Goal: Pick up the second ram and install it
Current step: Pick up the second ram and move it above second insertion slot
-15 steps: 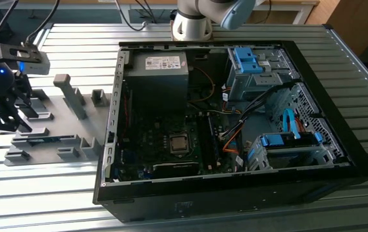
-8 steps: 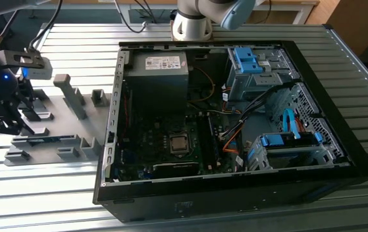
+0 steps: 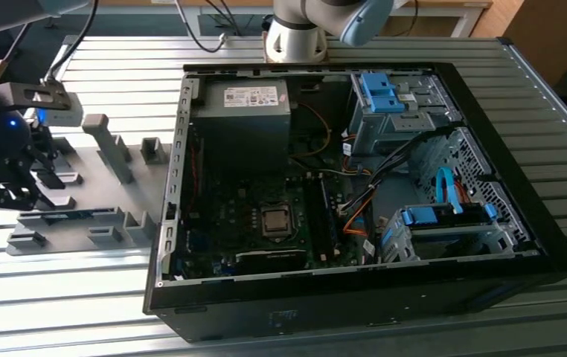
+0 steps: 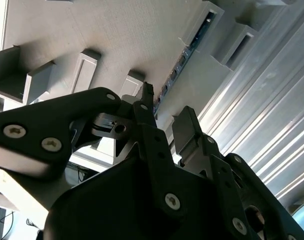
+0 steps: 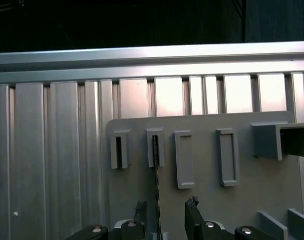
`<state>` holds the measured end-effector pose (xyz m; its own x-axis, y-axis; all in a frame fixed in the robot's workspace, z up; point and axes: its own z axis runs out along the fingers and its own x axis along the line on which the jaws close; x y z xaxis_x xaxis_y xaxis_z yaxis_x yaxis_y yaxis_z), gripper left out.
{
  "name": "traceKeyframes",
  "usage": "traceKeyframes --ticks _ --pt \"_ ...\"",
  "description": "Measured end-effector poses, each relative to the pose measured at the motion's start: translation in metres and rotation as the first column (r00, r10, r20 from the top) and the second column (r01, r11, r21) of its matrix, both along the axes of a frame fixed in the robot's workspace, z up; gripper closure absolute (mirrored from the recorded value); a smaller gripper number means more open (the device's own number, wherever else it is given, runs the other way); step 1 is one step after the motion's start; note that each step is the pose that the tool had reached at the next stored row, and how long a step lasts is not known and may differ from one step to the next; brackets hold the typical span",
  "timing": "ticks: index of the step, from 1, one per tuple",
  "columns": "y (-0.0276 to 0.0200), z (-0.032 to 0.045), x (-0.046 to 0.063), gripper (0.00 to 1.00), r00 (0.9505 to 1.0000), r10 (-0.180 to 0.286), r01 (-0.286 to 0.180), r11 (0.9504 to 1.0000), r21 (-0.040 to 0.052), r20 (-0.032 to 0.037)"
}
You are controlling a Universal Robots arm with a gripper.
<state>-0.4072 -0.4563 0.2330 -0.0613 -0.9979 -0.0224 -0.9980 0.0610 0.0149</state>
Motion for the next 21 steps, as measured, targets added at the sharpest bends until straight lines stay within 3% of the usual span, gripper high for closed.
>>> traceKeyframes --ticks 5,9,15,21 --pt "-0.0009 -0.0086 0.000 0.57 1.0000 0.000 0.000 1.0000 -0.0001 0.0002" --pt "-0.0009 -0.0089 0.000 0.57 1.0000 0.000 0.000 1.0000 -0.0004 0.0003" --pt "-0.0018 -0.0181 0.000 0.57 1.0000 0.001 -0.001 1.0000 -0.0003 0.0005" --pt "-0.0018 -0.0199 0.000 0.57 1.0000 0.001 -0.001 1.0000 -0.0004 0.0004"
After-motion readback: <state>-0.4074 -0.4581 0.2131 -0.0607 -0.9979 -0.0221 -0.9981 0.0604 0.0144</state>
